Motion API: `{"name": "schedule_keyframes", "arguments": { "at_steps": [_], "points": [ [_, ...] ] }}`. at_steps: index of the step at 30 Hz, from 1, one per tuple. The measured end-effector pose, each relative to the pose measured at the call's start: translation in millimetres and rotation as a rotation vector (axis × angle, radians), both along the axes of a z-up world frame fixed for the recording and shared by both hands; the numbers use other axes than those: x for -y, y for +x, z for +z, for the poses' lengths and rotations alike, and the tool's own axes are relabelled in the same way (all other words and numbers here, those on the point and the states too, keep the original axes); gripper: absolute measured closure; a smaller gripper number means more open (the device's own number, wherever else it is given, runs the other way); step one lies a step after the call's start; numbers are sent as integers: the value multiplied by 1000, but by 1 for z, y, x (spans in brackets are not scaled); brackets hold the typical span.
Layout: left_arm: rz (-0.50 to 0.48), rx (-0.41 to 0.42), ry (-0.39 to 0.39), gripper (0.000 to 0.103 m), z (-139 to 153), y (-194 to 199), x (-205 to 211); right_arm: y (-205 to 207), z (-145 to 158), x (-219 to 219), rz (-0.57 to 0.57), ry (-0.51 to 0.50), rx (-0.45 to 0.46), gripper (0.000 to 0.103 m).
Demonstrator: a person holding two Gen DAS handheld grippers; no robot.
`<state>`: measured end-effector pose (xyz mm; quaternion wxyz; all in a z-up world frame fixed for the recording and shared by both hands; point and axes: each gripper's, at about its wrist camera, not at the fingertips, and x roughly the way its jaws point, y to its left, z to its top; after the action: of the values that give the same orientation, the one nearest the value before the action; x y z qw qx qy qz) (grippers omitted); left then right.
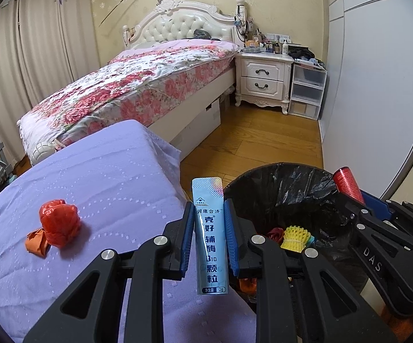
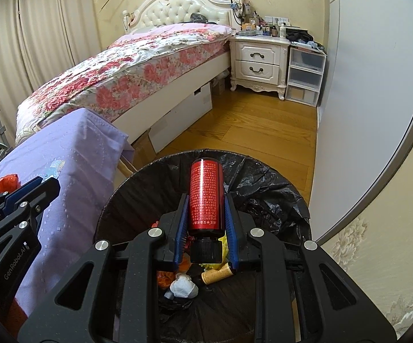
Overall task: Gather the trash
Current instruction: 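Carry the tube and cylinder over the trash bin and open both tools to drop them, then move both open tools back over the orange cloth and red bag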
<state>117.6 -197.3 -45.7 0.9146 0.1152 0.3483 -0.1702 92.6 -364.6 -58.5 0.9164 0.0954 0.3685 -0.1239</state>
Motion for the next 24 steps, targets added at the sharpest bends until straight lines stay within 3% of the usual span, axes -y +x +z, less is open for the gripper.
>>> {"name": "schedule_keyframes", "arguments": {
  "at_steps": [1,4,8,13,18,24],
  "points": [
    [1,-3,3,79,-1,0,0,0,-1,0,-3,-7,-1,79],
    [17,-5,1,51,-2,2,-2,2,0,0,-14,-16,2,78],
    [23,4,1,39,0,1,-4,-1,0,2,-35,-26,5,63],
    [34,23,-6,32,8,-4,-9,-2,0,2,-46,-21,4,59],
    [69,33,-9,30,14,-9,-26,-4,0,-8,-27,-27,2,50],
    [141,34,3,30,13,-14,-58,-7,2,-29,19,-15,0,48]
  ]
}}
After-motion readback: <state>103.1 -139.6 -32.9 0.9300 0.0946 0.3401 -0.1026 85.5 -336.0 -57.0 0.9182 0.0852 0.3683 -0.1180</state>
